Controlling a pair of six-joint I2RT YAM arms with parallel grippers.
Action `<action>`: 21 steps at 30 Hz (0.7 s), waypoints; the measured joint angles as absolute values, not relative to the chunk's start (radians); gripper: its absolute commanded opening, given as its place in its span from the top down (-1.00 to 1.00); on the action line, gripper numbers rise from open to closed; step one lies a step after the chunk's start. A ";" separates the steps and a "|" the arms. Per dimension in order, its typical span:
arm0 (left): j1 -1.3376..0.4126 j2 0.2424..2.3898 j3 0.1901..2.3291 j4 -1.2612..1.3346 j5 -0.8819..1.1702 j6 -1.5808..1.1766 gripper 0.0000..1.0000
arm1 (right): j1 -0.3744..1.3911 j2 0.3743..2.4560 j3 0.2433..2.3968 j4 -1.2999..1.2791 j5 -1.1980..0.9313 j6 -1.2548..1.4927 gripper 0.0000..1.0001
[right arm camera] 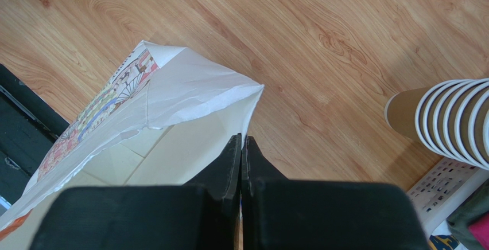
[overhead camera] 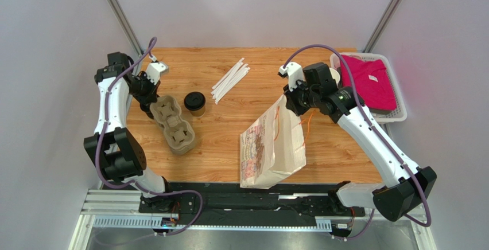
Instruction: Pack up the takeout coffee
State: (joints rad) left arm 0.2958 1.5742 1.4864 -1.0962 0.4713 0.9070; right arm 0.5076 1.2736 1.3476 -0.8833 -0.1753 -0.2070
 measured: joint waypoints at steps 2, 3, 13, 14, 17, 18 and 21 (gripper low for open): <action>0.296 1.573 1.496 -1.097 0.473 0.907 1.00 | 0.508 1.274 1.348 -0.883 -0.175 -0.207 1.00; 0.296 1.573 1.499 -1.098 0.474 0.907 1.00 | 0.508 1.274 1.348 -0.883 -0.175 -0.207 1.00; 0.305 1.575 1.484 -1.048 0.430 0.905 1.00 | 0.508 1.264 1.348 -0.885 -0.178 -0.207 1.00; 0.308 1.575 1.482 -1.043 0.425 0.903 1.00 | 0.508 1.262 1.347 -0.885 -0.178 -0.207 1.00; 0.311 1.575 1.477 -1.007 0.412 0.892 1.00 | 0.508 1.253 1.347 -0.885 -0.181 -0.207 1.00; 0.311 1.575 1.476 -0.998 0.411 0.891 1.00 | 0.508 1.251 1.347 -0.886 -0.182 -0.207 1.00; 0.311 1.575 1.474 -0.979 0.412 0.882 1.00 | 0.508 1.249 1.347 -0.886 -0.184 -0.207 1.00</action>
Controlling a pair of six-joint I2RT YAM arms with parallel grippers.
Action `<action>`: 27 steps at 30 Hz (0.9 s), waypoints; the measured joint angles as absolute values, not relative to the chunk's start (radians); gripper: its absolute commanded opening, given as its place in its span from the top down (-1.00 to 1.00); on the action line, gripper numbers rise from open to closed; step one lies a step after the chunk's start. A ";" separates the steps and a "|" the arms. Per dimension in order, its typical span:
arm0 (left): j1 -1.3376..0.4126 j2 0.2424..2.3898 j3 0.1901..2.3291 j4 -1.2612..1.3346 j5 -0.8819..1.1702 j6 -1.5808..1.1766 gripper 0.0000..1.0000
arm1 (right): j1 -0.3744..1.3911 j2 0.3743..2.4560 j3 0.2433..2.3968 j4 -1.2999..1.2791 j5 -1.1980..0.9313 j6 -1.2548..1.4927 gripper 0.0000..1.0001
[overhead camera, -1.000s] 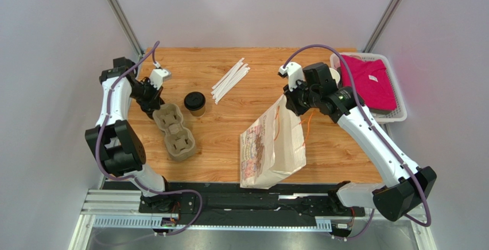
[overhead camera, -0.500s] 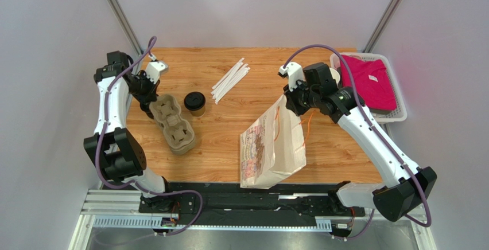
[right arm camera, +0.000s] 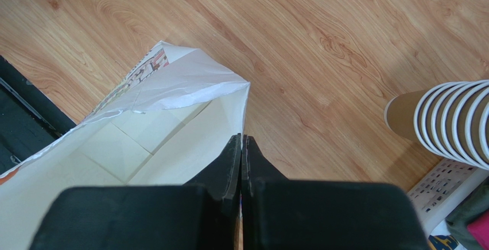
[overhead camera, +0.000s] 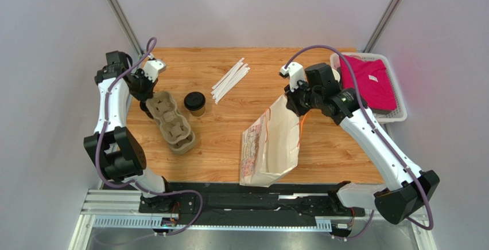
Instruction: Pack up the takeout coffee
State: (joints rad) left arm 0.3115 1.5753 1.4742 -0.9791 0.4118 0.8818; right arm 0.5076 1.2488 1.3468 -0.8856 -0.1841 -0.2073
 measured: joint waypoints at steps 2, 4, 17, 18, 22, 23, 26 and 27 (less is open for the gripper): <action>0.312 1.575 1.474 -0.974 0.411 0.878 1.00 | 0.508 1.249 1.346 -0.886 -0.184 -0.208 1.00; 0.312 1.575 1.474 -0.970 0.411 0.877 1.00 | 0.508 1.248 1.345 -0.886 -0.184 -0.208 1.00; 0.321 1.697 1.487 -0.970 0.377 0.873 0.20 | 0.508 1.248 1.341 -0.886 -0.186 -0.208 1.00; 0.322 1.714 1.501 -0.979 0.379 0.871 0.13 | 0.508 1.248 1.341 -0.886 -0.186 -0.208 1.00; 0.331 1.770 1.573 -1.022 0.402 0.867 -0.18 | 0.508 1.248 1.341 -0.886 -0.186 -0.208 1.00; 0.334 1.778 1.591 -1.033 0.409 0.867 -0.19 | 0.508 1.248 1.341 -0.886 -0.186 -0.208 1.00; 0.337 1.790 1.625 -1.061 0.429 0.867 -0.19 | 0.508 1.248 1.341 -0.886 -0.186 -0.209 1.00; 0.337 1.793 1.633 -1.073 0.436 0.867 -0.19 | 0.508 1.248 1.341 -0.886 -0.186 -0.210 1.00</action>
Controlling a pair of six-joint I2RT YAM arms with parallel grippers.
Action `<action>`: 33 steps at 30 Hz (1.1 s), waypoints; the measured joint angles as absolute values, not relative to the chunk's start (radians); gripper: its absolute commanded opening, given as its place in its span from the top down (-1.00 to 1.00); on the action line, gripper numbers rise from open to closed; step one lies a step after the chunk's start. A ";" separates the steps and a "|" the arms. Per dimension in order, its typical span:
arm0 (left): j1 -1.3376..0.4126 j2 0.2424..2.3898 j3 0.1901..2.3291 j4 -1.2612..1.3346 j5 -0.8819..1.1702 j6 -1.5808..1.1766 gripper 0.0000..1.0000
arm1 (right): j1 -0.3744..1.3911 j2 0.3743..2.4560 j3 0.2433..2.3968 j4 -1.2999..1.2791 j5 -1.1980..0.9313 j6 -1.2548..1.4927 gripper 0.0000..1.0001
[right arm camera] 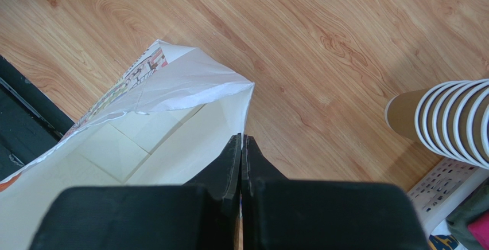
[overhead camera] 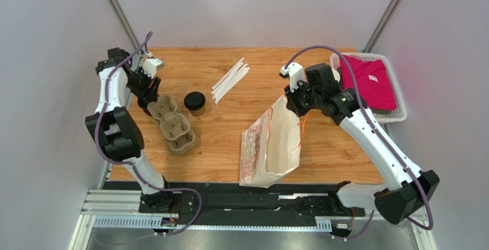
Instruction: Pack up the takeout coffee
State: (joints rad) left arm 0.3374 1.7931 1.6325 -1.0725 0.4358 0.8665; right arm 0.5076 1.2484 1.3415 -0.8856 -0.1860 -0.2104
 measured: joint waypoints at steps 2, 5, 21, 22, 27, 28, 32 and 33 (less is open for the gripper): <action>0.337 1.799 1.643 -1.090 0.444 0.867 -0.19 | 0.508 1.248 1.341 -0.886 -0.186 -0.211 1.00; 0.337 1.816 1.653 -1.112 0.450 0.867 -0.19 | 0.508 1.248 1.341 -0.886 -0.186 -0.212 1.00; 0.337 1.877 1.669 -1.164 0.463 0.862 0.97 | 0.508 1.248 1.341 -0.886 -0.186 -0.212 1.00; 0.338 1.877 1.677 -1.172 0.465 0.862 1.00 | 0.508 1.248 1.341 -0.886 -0.186 -0.212 1.00; 0.338 1.862 1.705 -1.213 0.482 0.862 1.00 | 0.508 1.248 1.342 -0.886 -0.186 -0.215 1.00; 0.338 1.855 1.711 -1.224 0.488 0.862 1.00 | 0.508 1.248 1.342 -0.886 -0.186 -0.215 1.00; 0.338 1.804 1.744 -1.265 0.518 0.862 1.00 | 0.508 1.249 1.349 -0.902 -0.186 -0.215 0.57; 0.339 1.788 1.755 -1.275 0.527 0.862 1.00 | 0.508 1.249 1.351 -0.908 -0.187 -0.216 0.44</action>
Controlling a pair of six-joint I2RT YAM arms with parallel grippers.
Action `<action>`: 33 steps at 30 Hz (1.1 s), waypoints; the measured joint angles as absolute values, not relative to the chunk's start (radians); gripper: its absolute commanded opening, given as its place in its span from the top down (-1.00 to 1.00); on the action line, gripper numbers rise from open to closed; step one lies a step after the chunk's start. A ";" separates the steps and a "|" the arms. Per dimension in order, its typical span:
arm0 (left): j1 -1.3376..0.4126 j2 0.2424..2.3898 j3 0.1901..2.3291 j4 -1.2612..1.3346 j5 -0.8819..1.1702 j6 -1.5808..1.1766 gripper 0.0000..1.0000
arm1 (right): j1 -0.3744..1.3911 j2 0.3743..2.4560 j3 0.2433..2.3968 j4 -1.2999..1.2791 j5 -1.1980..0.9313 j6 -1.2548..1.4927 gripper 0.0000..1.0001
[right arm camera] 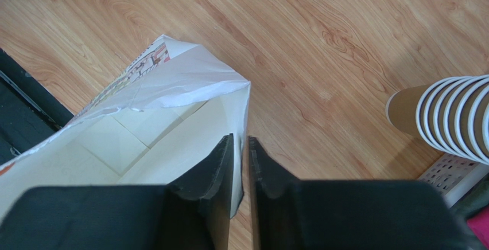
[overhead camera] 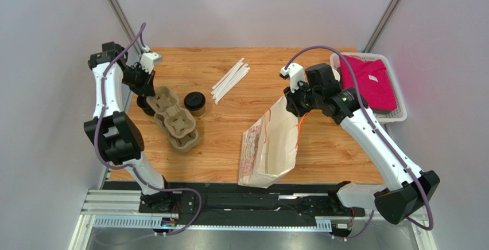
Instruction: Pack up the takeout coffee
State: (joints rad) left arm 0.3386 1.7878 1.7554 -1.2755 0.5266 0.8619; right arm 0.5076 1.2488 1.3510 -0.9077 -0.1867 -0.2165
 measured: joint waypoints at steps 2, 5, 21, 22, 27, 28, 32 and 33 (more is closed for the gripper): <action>0.339 1.763 1.779 -1.294 0.545 0.862 1.00 | 0.508 1.249 1.355 -0.920 -0.190 -0.217 0.25; 0.339 1.728 1.801 -1.314 0.579 0.861 1.00 | 0.508 1.251 1.361 -0.933 -0.199 -0.226 0.10; 0.320 1.662 1.978 -1.351 0.715 0.817 1.00 | 0.507 1.368 1.494 -0.954 -0.266 -0.327 0.22; 0.313 1.652 2.010 -1.351 0.724 0.804 1.00 | 0.507 1.378 1.496 -0.953 -0.271 -0.331 0.40; 0.241 1.602 2.224 -1.349 0.748 0.710 1.00 | 0.507 1.439 1.527 -0.968 -0.293 -0.338 1.00; 0.215 1.584 2.267 -1.345 0.748 0.679 1.00 | 0.507 1.446 1.534 -0.970 -0.296 -0.338 1.00; 0.048 1.465 2.335 -1.258 0.693 0.590 1.00 | 0.507 1.455 1.567 -0.979 -0.303 -0.323 1.00; 0.009 1.436 2.335 -1.239 0.678 0.578 1.00 | 0.507 1.455 1.573 -0.979 -0.305 -0.316 1.00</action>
